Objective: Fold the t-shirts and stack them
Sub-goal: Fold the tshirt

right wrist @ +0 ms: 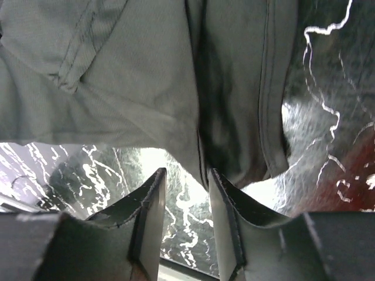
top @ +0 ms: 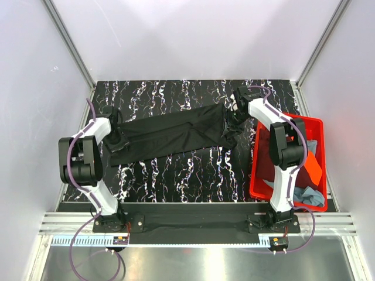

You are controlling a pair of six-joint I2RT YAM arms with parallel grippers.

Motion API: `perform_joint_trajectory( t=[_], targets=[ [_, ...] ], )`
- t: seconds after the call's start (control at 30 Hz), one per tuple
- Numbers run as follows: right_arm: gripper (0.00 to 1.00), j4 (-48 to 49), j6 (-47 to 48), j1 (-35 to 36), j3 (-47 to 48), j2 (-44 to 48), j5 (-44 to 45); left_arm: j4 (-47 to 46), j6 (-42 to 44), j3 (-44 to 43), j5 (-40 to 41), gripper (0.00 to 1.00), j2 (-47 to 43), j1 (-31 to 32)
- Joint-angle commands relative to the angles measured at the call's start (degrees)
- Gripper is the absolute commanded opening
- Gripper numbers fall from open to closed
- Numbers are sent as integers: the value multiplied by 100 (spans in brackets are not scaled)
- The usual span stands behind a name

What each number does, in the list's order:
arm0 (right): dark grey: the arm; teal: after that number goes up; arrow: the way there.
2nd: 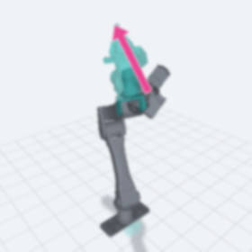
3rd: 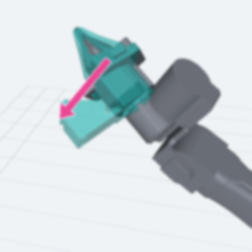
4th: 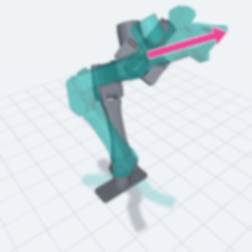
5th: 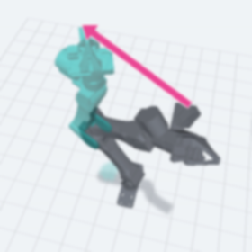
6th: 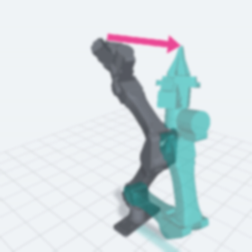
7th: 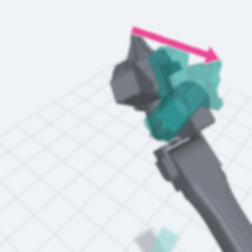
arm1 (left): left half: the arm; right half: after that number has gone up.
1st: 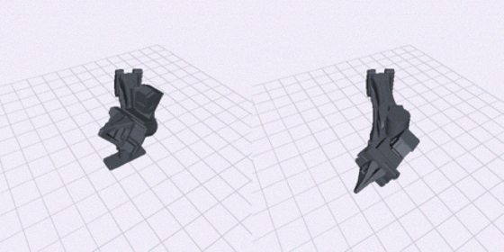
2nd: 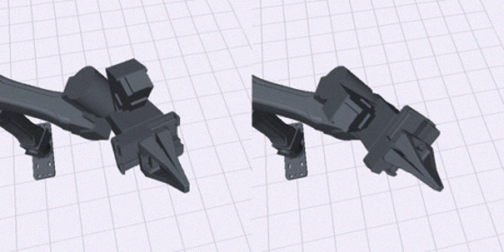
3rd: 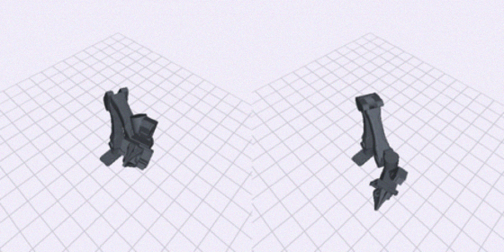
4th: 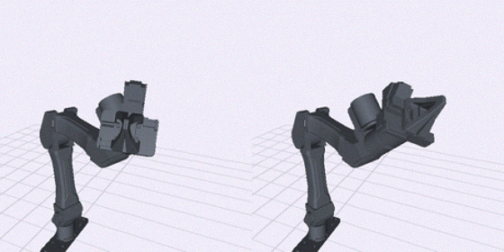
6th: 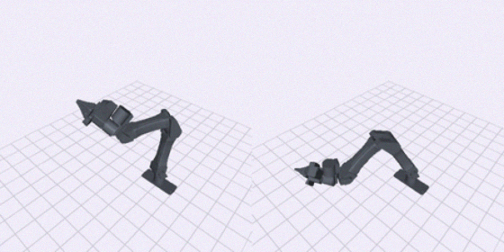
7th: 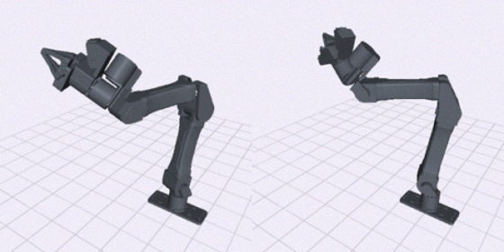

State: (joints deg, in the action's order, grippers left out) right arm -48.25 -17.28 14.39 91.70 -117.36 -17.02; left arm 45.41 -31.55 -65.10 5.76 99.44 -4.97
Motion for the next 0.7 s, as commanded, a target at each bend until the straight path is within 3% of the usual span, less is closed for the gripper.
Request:
perform_joint_trajectory(
  t=[0.0, 0.37, 0.4, 0.47, 0.5, 0.67],
  targets=[
    [41, 237, 260, 64, 286, -173, 146, -6, -9, -47, 39, 51, 58, -21],
    [34, 228, 304, 90, 173, -366, 120, 205, -114, -213, 548, 52, 304, -21],
    [24, 220, 313, 90, 181, -366, 146, 258, -141, -240, 593, 52, 374, -21],
    [14, 202, 278, 90, 251, -305, 330, 319, -158, -284, 733, 52, 427, -21],
    [3, 132, 269, 90, 278, -279, 417, 363, -158, -293, 777, 52, 462, -21],
    [0, -325, 84, 90, 814, -269, 1138, 399, -123, -310, 1006, 52, 550, -21]
  ],
)
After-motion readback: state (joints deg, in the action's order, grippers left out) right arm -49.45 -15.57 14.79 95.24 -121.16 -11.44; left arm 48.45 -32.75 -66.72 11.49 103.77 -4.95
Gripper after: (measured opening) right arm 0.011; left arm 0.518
